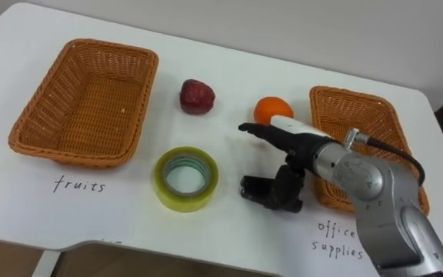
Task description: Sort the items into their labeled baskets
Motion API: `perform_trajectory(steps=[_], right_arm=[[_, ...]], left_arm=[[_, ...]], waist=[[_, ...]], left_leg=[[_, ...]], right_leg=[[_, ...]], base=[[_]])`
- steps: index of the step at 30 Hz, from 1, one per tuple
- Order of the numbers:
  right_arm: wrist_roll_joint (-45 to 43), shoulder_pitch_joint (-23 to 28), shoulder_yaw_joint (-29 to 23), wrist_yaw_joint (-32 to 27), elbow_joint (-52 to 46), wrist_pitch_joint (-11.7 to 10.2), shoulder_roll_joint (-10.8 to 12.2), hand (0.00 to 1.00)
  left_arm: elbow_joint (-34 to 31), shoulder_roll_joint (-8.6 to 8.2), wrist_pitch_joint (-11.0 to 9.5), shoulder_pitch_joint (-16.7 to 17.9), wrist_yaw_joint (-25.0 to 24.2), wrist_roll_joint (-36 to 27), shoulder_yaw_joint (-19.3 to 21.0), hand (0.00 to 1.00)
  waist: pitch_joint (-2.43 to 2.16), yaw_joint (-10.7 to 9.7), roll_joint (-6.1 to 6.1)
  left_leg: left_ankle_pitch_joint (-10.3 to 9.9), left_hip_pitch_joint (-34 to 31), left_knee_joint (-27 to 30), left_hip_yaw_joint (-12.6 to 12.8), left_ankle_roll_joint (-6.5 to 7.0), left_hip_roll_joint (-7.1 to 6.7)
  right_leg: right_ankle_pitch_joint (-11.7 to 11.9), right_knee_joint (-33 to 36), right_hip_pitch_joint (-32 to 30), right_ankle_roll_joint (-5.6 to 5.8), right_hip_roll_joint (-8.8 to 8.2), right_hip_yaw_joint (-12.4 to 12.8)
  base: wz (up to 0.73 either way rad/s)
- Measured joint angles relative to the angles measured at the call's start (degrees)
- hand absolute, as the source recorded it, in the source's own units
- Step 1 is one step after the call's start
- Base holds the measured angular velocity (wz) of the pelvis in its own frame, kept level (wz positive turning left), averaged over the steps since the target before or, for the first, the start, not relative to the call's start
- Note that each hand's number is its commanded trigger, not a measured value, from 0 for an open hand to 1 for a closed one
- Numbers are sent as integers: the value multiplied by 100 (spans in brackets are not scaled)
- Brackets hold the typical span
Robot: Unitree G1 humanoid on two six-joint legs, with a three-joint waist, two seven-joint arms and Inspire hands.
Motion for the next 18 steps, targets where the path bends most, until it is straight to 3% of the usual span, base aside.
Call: perform_trajectory(steps=[8, 18], right_arm=[[10, 0, 0, -46, 0, 110, 0, 0], [66, -34, 1, -76, 346, 114, 2, 0]], left_arm=[[-61, -1, 11, 0, -6, -5, 37, 0], [-61, 26, 14, -36, -229, -86, 99, 0]], waist=[[-36, 97, -57], [1, 103, -64]], left_leg=[[1, 11, 9, -6, 1, -1], [3, -5, 7, -23, 2, -2]], right_leg=[[0, -2, -1, 0, -2, 4], [1, 1, 21, -2, -3, -12]], base=[[0], [0]])
